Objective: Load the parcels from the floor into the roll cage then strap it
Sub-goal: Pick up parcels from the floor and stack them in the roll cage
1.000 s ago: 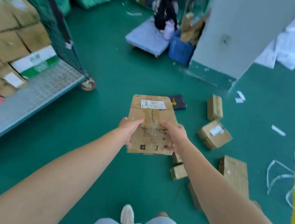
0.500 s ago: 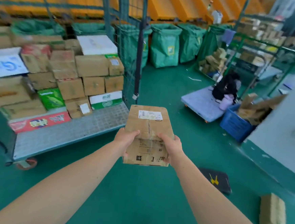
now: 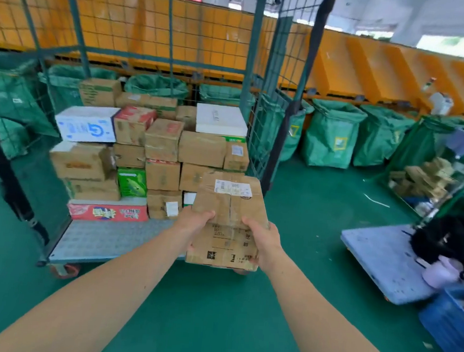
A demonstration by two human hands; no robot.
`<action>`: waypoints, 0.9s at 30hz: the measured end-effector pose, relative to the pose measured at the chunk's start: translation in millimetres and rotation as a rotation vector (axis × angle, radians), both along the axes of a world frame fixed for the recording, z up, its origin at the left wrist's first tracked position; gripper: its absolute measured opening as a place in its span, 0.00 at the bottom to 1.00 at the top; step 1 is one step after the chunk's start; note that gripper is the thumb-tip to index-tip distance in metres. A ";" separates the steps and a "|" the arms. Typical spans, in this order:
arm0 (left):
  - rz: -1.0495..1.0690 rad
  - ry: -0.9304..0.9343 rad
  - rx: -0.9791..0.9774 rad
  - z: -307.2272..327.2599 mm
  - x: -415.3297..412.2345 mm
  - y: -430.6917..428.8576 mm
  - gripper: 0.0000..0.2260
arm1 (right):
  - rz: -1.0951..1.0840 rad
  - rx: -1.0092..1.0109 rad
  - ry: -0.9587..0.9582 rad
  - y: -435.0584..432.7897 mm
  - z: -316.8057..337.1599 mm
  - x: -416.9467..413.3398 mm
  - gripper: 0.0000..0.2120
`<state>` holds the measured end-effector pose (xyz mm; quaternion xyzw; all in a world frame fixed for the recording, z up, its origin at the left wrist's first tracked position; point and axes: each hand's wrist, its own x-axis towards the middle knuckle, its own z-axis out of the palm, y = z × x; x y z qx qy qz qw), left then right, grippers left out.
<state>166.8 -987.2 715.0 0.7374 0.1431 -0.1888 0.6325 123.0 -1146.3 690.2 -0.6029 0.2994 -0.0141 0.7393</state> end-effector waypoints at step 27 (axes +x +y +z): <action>0.029 -0.210 -0.029 28.9 525.0 -9.1 0.31 | -0.003 -0.111 -0.125 -20.7 34.4 534.7 0.25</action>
